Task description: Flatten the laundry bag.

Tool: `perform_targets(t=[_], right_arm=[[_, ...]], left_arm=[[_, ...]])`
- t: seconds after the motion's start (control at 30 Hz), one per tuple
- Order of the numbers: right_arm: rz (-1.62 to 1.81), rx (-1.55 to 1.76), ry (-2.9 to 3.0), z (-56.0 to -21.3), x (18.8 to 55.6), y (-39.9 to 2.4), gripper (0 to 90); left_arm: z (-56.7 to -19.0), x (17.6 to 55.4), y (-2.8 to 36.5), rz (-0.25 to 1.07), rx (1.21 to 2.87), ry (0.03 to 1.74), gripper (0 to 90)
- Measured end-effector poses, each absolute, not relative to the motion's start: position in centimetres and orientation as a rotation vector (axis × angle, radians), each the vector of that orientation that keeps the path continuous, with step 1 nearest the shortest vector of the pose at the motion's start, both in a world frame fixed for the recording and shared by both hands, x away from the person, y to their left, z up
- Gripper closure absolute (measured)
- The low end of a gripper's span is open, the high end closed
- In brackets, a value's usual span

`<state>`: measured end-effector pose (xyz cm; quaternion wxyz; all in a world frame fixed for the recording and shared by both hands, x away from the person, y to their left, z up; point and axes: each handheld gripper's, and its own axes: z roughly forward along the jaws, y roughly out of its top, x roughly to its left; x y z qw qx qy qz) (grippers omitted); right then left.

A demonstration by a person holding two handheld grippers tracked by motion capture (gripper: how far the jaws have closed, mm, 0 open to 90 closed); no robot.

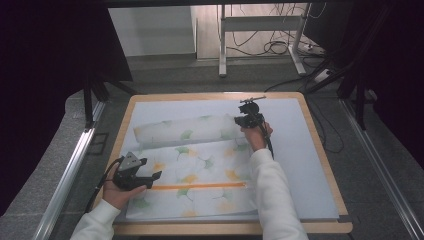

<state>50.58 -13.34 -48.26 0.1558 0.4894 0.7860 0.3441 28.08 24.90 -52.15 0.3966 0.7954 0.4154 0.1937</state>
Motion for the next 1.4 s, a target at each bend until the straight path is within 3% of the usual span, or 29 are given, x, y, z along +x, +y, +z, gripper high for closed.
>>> perform_targets(t=[0.53, 0.57, 0.6, 0.63, 0.67, 0.9, 1.03, 1.2, 1.4], right_arm=[[0.992, 1.462, 2.174, -48.8, 51.6, -14.2, 84.8], [0.998, 1.464, 2.168, -48.7, 51.7, -14.3, 82.7], [0.999, 1.472, 2.15, -48.6, 51.8, -14.3, 71.9], [0.999, 1.472, 2.15, -48.6, 51.8, -14.3, 71.9], [0.984, 1.481, 2.121, -48.5, 51.9, -14.3, 57.6], [0.968, 1.455, 2.076, -47.6, 51.1, -14.5, 47.3], [1.009, 1.421, 2.076, -46.5, 50.2, -14.6, 50.0], [1.068, 1.3, 2.221, -45.9, 48.5, -13.6, 71.4], [1.072, 1.238, 2.332, -46.8, 47.8, -12.4, 83.9]], left_arm=[[-52.2, 28.2, 24.9, 0.495, 2.024, 1.054, 23.9], [-52.2, 28.2, 24.9, 0.496, 2.024, 1.055, 23.9], [-52.2, 28.2, 24.9, 0.497, 2.024, 1.055, 23.9], [-52.2, 28.2, 24.9, 0.497, 2.024, 1.055, 23.9], [-52.2, 28.2, 24.9, 0.498, 2.023, 1.056, 23.9], [-52.3, 28.2, 24.9, 0.496, 2.027, 1.056, 23.9], [-52.3, 28.2, 24.9, 0.497, 2.022, 1.058, 23.9], [-52.2, 28.2, 24.7, 0.497, 2.025, 1.057, 24.0], [-52.3, 28.2, 24.7, 0.495, 2.027, 1.056, 23.9]])
